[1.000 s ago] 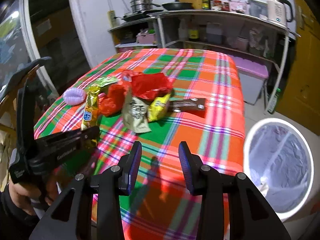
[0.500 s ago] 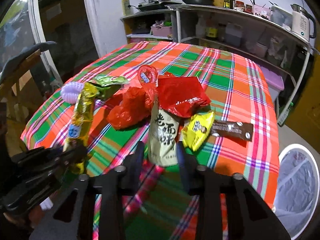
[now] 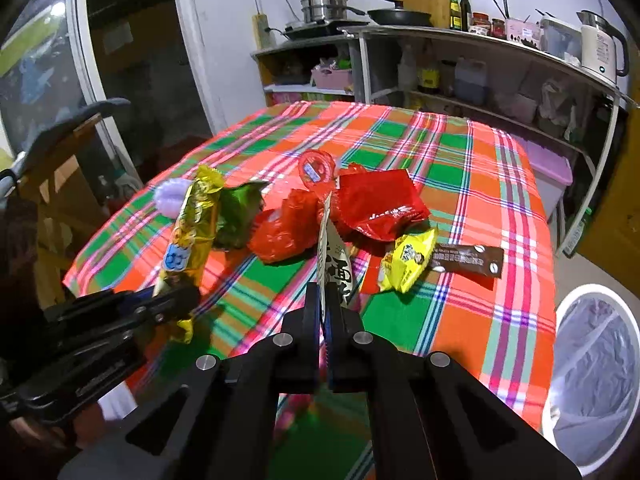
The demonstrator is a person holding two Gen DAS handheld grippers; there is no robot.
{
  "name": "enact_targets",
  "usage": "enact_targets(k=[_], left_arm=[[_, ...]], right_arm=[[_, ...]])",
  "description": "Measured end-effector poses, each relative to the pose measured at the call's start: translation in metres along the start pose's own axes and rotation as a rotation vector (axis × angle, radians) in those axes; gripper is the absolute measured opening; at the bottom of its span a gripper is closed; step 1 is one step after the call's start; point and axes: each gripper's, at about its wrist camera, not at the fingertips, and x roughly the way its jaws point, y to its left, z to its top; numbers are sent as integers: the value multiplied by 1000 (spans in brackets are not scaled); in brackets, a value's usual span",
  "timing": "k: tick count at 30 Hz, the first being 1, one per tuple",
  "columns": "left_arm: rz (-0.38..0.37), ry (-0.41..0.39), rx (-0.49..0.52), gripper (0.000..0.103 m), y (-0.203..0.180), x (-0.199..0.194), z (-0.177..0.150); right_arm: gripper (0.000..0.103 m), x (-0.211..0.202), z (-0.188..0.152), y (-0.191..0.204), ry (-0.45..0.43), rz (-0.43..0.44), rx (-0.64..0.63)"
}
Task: Collect trash
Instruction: 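Carry the gold wrapper and beige packet over the trash bin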
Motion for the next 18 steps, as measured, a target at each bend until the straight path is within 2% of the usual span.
enact_targets(k=[6,18], left_arm=[[-31,-17,39,12,-21,-14,-1],[-126,-17,166,12,-79,-22,0]], right_arm=[[2,-29,-10,-9,-36,-13,35],[2,-83,-27,-44,-111,-98,113]])
